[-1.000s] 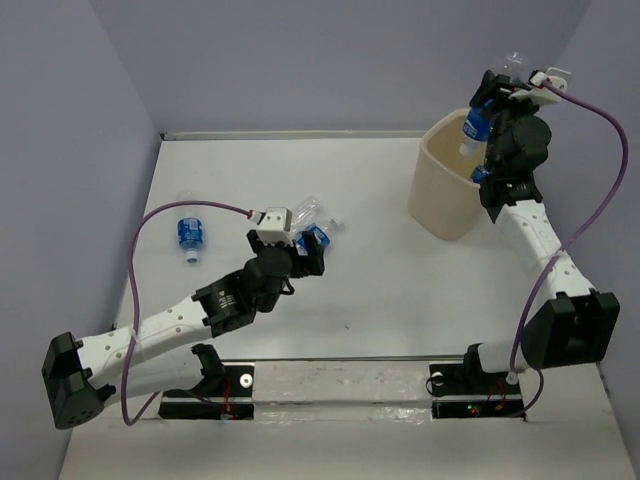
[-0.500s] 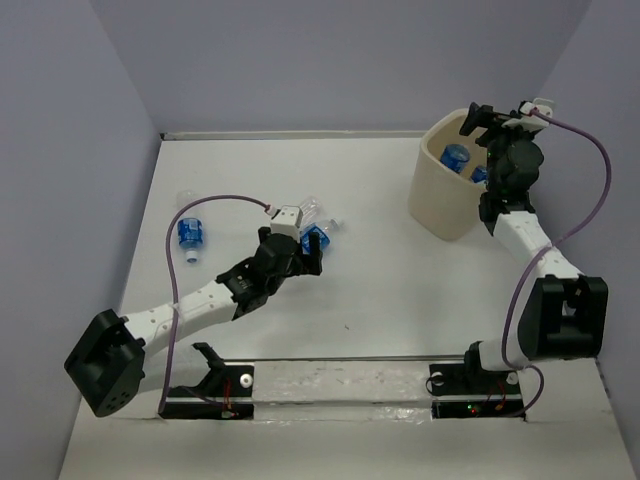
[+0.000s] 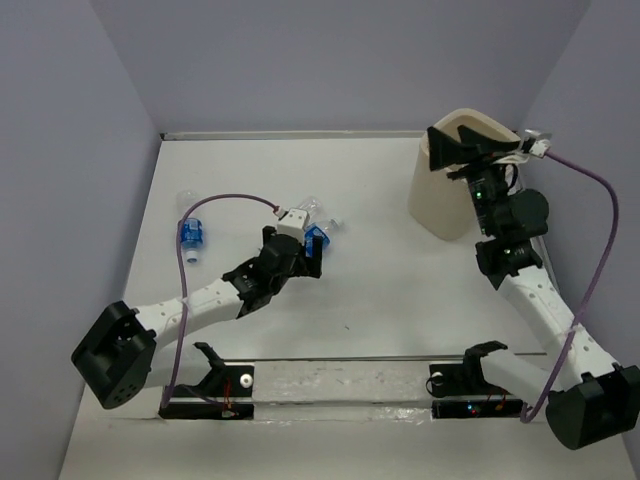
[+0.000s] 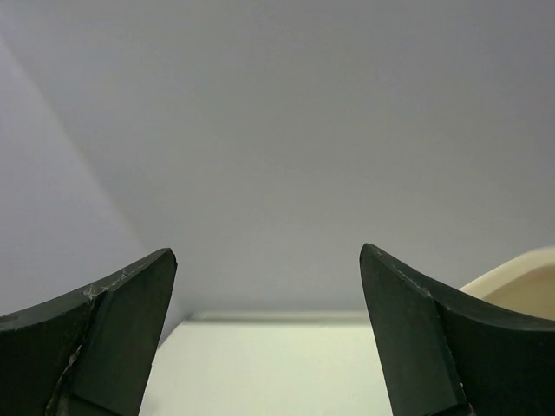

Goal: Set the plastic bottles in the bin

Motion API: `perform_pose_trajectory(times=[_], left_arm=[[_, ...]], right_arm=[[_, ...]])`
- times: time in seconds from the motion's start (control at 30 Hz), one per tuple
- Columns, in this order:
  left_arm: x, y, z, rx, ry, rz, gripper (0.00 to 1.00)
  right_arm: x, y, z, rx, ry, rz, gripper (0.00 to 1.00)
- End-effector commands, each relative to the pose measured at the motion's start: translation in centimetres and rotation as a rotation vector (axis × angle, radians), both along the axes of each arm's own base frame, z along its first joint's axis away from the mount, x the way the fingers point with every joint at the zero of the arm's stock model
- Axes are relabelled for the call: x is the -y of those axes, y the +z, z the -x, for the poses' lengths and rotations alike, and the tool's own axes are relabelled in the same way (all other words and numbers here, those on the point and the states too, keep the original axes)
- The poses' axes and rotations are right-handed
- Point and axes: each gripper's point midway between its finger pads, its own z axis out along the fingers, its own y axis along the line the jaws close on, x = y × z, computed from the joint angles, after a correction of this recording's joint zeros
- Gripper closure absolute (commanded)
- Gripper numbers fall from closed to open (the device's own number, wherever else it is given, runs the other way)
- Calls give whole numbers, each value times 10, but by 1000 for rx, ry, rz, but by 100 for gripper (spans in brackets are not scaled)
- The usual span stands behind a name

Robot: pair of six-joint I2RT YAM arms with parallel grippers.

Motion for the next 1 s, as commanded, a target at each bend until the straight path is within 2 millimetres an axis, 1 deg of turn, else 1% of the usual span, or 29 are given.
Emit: perform_pose_trajectory(times=[0.0,0.03,0.1,0.13,0.17,0.2,0.23,0.27,0.3,0.37,0.43,0.47,0.57,0.6,0.7,0.8,0.97], left_arm=[[3,11,-14,45,23,-24,1],[0,9,-16,46,37,-37,1],[-2,9,-21,52,58,-62,1],[-3,14,-26,70,70,-76,1],[-3,14,-27,74,79,-78,1],[-2,20,-31,96,76,-85,1],[-4,22,-34,102,86,-97,1],[-3,20,-36,97,88,-110,1],[-1,23,-40,103,87,-115,1],[0,14,-44,82,81,-135,1],[3,5,-46,53,61,-136,1],[3,-4,-48,31,61,-147,1],[5,-20,-48,-16,47,-180,1],[7,-22,-47,-29,36,-187,1],[9,-29,-47,-55,29,-200,1],[12,-31,-43,-72,10,-186,1],[20,-37,-33,-105,-36,-148,4]], right_arm=[[-74,-89,15,-233,228,-9,8],[-89,-98,23,-249,272,-3,8],[-101,-116,29,-286,319,15,8],[-109,-130,34,-308,366,45,8],[-114,-136,38,-323,389,57,8],[-114,-142,39,-337,391,69,8],[-114,-149,41,-358,397,79,7],[-113,-152,42,-363,394,83,7],[-112,-153,45,-365,396,79,7],[-111,-163,48,-393,396,78,7],[-110,-169,50,-410,397,73,6],[-110,-176,51,-425,401,72,6],[-111,-188,51,-456,404,72,6],[-112,-193,51,-472,409,72,5],[-113,-202,53,-491,418,70,5],[-111,-205,52,-500,408,74,5],[-111,-211,50,-525,401,65,4]])
